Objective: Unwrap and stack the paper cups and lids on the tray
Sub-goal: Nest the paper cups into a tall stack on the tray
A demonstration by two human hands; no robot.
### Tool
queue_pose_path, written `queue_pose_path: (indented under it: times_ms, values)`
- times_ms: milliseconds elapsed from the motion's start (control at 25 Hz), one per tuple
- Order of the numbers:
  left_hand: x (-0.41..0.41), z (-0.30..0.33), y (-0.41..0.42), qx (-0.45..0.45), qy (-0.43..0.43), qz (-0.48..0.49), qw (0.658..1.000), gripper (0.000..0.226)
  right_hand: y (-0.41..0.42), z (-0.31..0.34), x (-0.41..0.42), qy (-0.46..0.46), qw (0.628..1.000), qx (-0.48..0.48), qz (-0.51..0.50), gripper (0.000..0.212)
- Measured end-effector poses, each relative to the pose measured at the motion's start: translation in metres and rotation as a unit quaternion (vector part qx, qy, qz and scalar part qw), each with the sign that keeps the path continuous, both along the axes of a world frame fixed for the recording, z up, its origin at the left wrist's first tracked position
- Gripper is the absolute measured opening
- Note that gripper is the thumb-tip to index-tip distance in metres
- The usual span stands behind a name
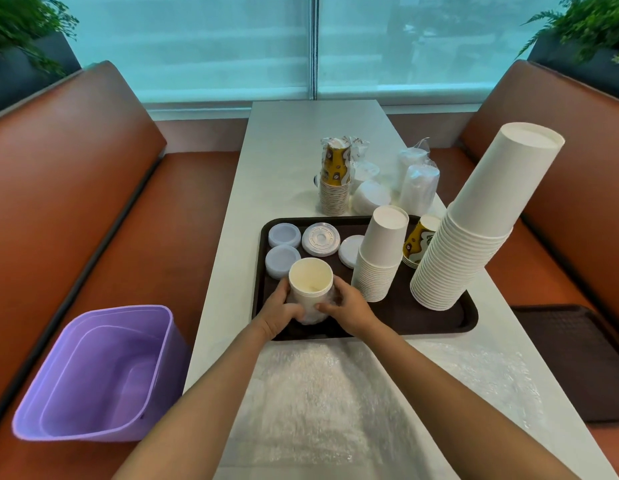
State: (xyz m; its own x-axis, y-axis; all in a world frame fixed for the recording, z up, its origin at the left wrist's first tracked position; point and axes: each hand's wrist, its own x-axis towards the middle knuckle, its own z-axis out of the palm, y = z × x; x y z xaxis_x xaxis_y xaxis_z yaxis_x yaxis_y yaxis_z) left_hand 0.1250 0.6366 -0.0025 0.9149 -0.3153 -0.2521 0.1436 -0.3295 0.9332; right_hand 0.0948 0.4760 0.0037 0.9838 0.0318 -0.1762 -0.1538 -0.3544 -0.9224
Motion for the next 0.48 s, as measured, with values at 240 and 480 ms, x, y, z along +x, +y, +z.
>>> queue_pose_path:
  times_ms: [240, 480]
  values:
    - [-0.008, -0.012, -0.006, 0.016, -0.054, 0.056, 0.997, 0.075, -0.003, 0.003, -0.003, 0.025, 0.993, -0.07, 0.086, 0.077]
    - [-0.006, -0.014, -0.008, 0.001, -0.052, 0.056, 0.997, 0.075, 0.01, 0.053, 0.007, -0.118, 0.959, -0.25, 0.068, 0.093]
